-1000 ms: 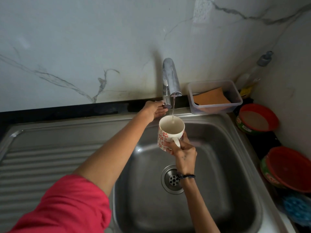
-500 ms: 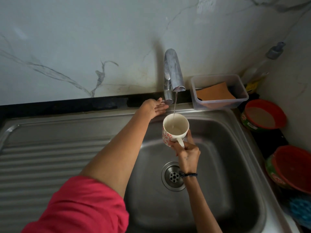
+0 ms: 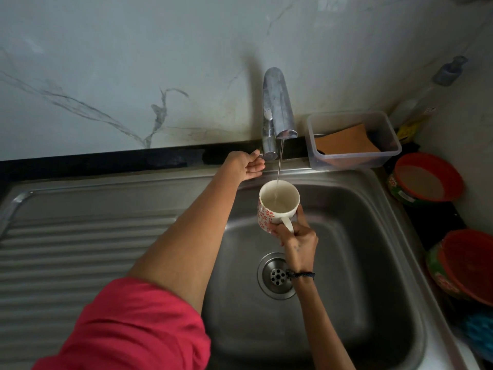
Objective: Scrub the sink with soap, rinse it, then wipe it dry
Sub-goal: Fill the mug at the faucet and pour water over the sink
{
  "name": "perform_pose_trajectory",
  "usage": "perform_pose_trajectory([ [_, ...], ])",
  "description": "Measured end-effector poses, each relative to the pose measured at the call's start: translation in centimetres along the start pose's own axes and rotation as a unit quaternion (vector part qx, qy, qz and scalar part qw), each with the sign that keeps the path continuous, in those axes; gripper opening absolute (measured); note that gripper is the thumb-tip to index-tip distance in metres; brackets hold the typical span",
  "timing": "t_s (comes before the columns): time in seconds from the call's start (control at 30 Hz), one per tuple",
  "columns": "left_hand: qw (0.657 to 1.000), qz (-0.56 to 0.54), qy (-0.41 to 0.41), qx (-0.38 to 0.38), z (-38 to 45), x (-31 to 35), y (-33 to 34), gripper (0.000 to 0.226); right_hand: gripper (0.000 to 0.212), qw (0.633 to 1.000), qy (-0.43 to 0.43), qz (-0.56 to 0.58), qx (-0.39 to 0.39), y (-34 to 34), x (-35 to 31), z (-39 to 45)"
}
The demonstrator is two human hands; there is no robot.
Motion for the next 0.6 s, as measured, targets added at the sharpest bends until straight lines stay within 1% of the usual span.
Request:
perform_pose_trajectory([
  [0.03, 1.000, 0.003, 0.002, -0.001, -0.01, -0.04, -0.01, 0.024, 0.053, 1.000, 0.006, 0.004, 0.000, 0.14, -0.20, -0.07],
  [0.07, 1.000, 0.005, 0.004, -0.001, 0.02, -0.09, -0.02, 0.024, 0.047, 1.000, 0.013, 0.006, 0.003, 0.19, -0.20, -0.15],
  [0.13, 1.000, 0.007, 0.007, 0.000, 0.08, -0.15, -0.07, 0.025, 0.017, 0.999, 0.028, 0.016, -0.005, 0.31, -0.35, -0.33],
  [0.17, 1.000, 0.007, 0.008, 0.001, 0.10, -0.15, -0.08, 0.025, 0.020, 0.999, 0.025, 0.023, -0.006, 0.33, -0.42, -0.29],
  [0.2, 1.000, 0.007, 0.007, 0.002, 0.10, -0.12, -0.09, 0.025, 0.028, 0.999, 0.026, 0.019, -0.006, 0.34, -0.46, -0.27],
  [0.23, 1.000, 0.008, 0.006, 0.003, 0.08, -0.08, -0.10, 0.024, 0.029, 0.999, 0.025, 0.024, -0.004, 0.34, -0.27, -0.20],
  [0.3, 1.000, 0.012, 0.007, 0.006, 0.02, -0.02, -0.08, 0.024, 0.025, 0.999, 0.025, 0.038, -0.012, 0.17, 0.10, 0.05],
  [0.4, 1.000, 0.020, 0.009, 0.013, -0.04, -0.10, 0.02, 0.024, 0.028, 0.999, 0.024, 0.045, -0.013, 0.10, 0.37, 0.06],
  [0.53, 0.999, 0.025, 0.010, 0.017, -0.26, -0.06, 0.15, 0.024, 0.025, 0.998, 0.017, 0.055, -0.006, -0.17, -0.20, -0.07],
  [0.6, 0.999, 0.024, 0.012, 0.018, -0.46, 0.00, 0.18, 0.024, 0.054, 0.999, 0.020, 0.037, -0.009, -0.23, -0.46, 0.09],
])
Point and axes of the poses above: each hand's wrist, its own z-axis towards the middle knuckle, its own y-axis out of the palm, x = y × z, the point moved 1 cm from there along z, towards the middle knuckle, and after that the axes turned 7 degrees about z, right-handed, at the moved point
